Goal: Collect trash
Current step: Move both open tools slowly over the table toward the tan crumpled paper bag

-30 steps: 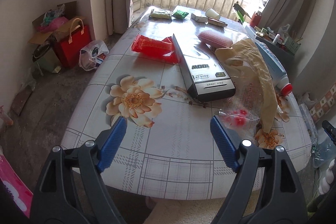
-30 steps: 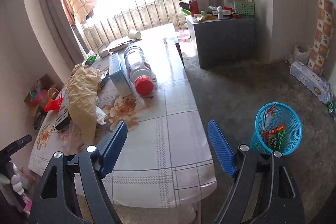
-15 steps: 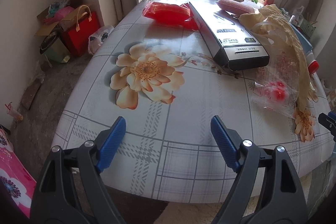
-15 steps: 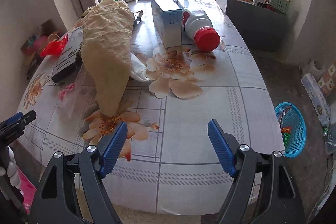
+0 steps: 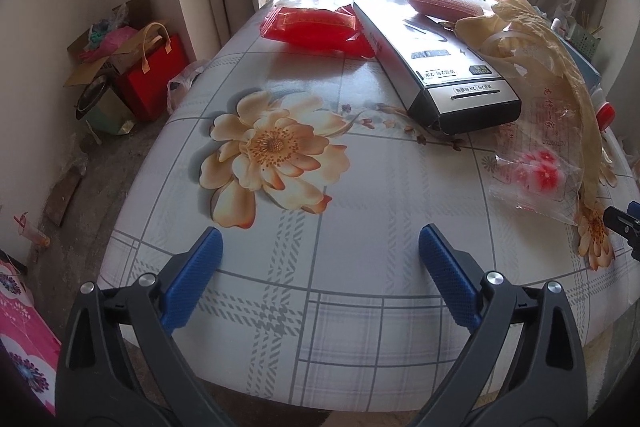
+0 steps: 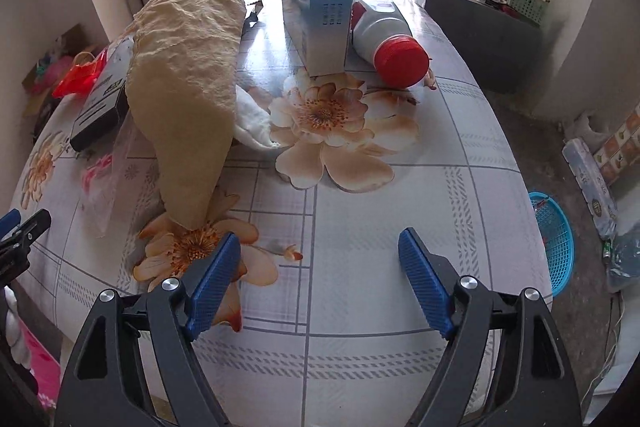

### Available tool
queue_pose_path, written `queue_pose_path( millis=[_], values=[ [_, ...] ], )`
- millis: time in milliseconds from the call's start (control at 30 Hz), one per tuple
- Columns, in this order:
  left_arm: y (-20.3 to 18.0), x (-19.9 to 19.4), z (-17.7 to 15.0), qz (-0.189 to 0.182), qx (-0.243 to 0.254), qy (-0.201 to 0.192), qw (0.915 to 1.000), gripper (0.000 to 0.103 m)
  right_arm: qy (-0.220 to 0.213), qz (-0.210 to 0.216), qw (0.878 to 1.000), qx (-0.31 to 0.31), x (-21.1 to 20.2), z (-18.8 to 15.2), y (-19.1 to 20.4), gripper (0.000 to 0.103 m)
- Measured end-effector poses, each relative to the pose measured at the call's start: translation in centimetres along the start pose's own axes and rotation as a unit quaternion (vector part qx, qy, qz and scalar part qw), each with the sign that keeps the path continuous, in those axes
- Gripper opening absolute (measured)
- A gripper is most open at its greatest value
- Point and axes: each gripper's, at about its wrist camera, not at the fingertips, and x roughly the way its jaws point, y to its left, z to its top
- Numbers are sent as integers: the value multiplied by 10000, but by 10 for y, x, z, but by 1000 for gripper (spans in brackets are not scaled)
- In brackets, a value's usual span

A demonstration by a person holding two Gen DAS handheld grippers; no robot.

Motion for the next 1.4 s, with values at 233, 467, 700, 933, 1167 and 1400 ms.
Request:
queue_pose_path(
  millis=[233, 467, 700, 933, 1167, 1400],
  values=[
    [0, 0, 0, 21, -13, -9, 10000, 95, 69, -26, 9999, 87, 5, 1, 2, 96],
    [1, 0, -1, -25, 6, 70, 10000, 95, 71, -73, 9997, 207, 8, 3, 2, 97],
    [3, -1, -2, -50, -30, 173, 9998, 95, 80, -88, 9996, 244, 9, 5, 2, 97],
    [3, -2, -2, -15, -89, 250, 9996, 95, 104, -86, 9996, 247, 9, 6, 2, 97],
    [4, -1, -1, -51, -55, 297, 9995, 95, 84, -105, 9995, 280, 9, 7, 2, 97],
    [4, 1, 0, -92, 7, 306, 9995, 96, 60, -141, 9993, 340, 9, 7, 2, 97]
  ],
)
